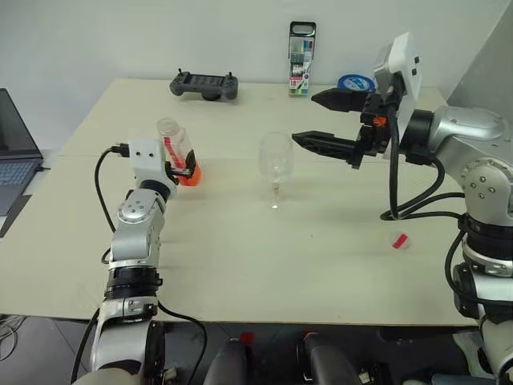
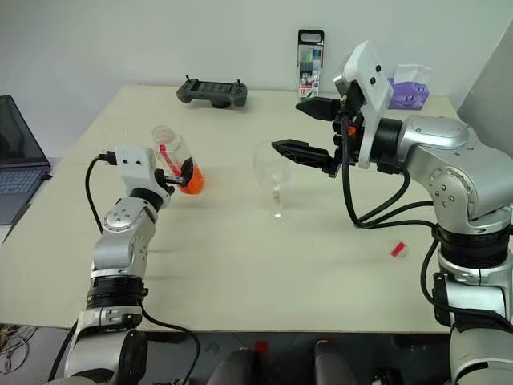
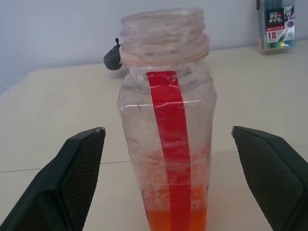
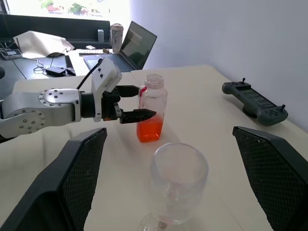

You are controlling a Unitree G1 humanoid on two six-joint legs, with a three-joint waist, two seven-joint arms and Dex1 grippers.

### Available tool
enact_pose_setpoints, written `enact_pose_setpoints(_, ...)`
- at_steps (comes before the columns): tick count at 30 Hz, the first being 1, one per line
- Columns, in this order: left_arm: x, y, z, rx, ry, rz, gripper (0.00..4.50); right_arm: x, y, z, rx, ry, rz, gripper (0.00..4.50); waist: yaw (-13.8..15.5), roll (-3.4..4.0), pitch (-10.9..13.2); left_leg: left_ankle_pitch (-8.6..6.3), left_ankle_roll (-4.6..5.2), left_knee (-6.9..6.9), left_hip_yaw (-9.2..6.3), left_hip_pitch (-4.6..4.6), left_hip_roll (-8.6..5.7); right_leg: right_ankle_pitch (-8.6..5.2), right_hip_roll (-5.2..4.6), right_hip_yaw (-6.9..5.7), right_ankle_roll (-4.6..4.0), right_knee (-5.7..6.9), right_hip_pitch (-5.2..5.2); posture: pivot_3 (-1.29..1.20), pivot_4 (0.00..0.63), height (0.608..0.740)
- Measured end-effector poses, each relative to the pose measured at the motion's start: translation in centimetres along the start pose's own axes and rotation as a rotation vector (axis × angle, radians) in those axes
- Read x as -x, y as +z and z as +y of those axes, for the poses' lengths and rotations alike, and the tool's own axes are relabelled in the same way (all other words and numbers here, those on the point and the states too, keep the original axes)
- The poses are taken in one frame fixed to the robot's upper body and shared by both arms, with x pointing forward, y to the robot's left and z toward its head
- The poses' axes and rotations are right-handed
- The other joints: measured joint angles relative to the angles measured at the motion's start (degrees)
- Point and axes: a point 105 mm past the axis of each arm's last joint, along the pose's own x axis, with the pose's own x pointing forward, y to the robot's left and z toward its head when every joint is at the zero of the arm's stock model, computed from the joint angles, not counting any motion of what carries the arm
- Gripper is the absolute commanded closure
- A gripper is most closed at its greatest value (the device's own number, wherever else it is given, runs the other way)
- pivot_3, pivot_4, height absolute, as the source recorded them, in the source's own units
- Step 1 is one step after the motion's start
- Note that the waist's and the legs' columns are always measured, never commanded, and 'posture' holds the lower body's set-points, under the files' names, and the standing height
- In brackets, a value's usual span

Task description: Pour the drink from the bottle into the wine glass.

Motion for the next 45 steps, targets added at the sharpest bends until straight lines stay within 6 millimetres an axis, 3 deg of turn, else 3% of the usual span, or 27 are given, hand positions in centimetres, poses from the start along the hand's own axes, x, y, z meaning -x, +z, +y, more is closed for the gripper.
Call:
enact_pose_setpoints(8,-2.4,1.1,-1.1,-0.026,-0.04,-0.057,0.0,-0.1,0.0,-0.1,0.005,-0.006,-0.004,0.03,0.03,0.0,0.0,0.0,0.0,-0.03,0.11,-0.1,-0.04,0.02,-0.09,0.02,0.02,-0.03,-0.13,0.0,0.15,0.74)
enact_pose_setpoints(11,-2.7,0.7,-1.4,-0.038,-0.059,-0.058,0.57,-0.1,0.0,-0.1,0.013,-0.014,0.002,0.0,-0.01,0.0,0.0,0.0,0.01,-0.02,0.11,-0.09,-0.05,0.02,-0.1,0.01,0.02,0.0,-0.13,0.0,0.15,0.74)
enact_pose_setpoints(17,-2.9,0.3,-1.3,-0.049,-0.056,-0.062,2.46,0.0,0.2,0.3,0.032,-0.023,0.002,0.0,-0.02,0.0,0.0,0.0,0.01,-0.01,0.09,-0.09,-0.05,0.02,-0.1,0.0,0.02,0.02,-0.13,0.0,0.15,0.74)
enact_pose_setpoints(19,-2.9,0.3,-1.2,-0.051,-0.055,-0.066,2.83,0.0,-0.1,0.4,0.029,-0.032,0.011,0.0,-0.02,0.0,0.0,0.0,0.01,0.0,0.09,-0.1,-0.05,0.02,-0.1,0.0,0.02,0.02,-0.13,0.0,0.15,0.74)
enact_pose_setpoints(23,-3.4,1.5,-2.5,-0.045,-0.135,-0.094,2.85,1.6,-1.2,1.0,-0.001,-0.072,0.042,0.0,0.34,-0.02,0.01,0.0,0.0,0.03,0.04,-0.21,-0.06,0.02,-0.1,-0.12,0.02,0.0,-0.14,0.0,0.15,0.74)
enact_pose_setpoints(25,-4.1,3.9,-4.5,-0.074,-0.217,-0.154,2.85,3.0,-2.3,1.8,-0.015,-0.101,0.066,0.0,1.43,-0.03,0.02,0.0,0.0,0.12,0.03,-0.37,-0.1,0.02,-0.11,-0.22,0.02,-0.04,-0.15,0.0,0.15,0.74)
enact_pose_setpoints(28,-4.4,8.0,-6.9,-0.131,-0.317,-0.269,2.85,3.7,-3.9,3.4,-0.023,-0.121,0.107,0.0,1.55,-0.04,0.01,0.0,0.01,0.18,0.13,-0.39,-0.16,0.02,-0.14,-0.19,0.03,-0.01,-0.17,0.0,0.15,0.74)
enact_pose_setpoints(30,-4.2,9.7,-8.4,-0.199,-0.392,-0.324,2.85,3.9,-5.5,4.6,-0.022,-0.169,0.132,0.0,1.44,-0.06,-0.01,0.0,0.01,0.16,0.18,-0.29,-0.17,0.01,-0.16,-0.08,0.04,0.01,-0.12,0.0,0.15,0.74)
enact_pose_setpoints(34,-3.7,9.7,-8.7,-0.387,-0.462,-0.356,2.85,3.8,-8.2,6.9,-0.081,-0.227,0.151,0.0,0.08,-0.06,-0.01,0.02,0.04,0.15,0.28,-0.06,-0.17,0.0,-0.11,0.17,0.07,0.39,-0.16,0.0,0.15,0.74)
enact_pose_setpoints(36,-3.4,9.7,-8.6,-0.521,-0.484,-0.386,2.85,3.5,-8.3,7.0,-0.07,-0.27,0.133,0.0,-0.39,-0.08,0.0,0.02,0.05,0.3,0.27,0.01,-0.13,-0.02,-0.01,0.17,0.09,0.6,-0.15,0.0,0.15,0.74)
enact_pose_setpoints(42,-2.7,12.1,-9.3,-0.797,-0.509,-0.559,2.86,2.6,-8.8,7.3,-0.048,-0.317,0.121,0.0,-0.29,-0.07,0.0,0.02,0.06,0.83,0.2,-0.01,0.04,-0.15,0.57,0.06,0.32,0.85,-0.02,0.0,0.15,0.74)
enact_pose_setpoints(45,-2.3,11.4,-10.4,-0.867,-0.556,-0.59,2.86,2.6,-9.0,7.2,-0.036,-0.329,0.129,0.0,-0.26,-0.07,0.0,0.02,0.06,0.86,0.23,-0.04,0.02,-0.1,0.56,0.09,0.22,0.86,-0.03,0.0,0.15,0.74)
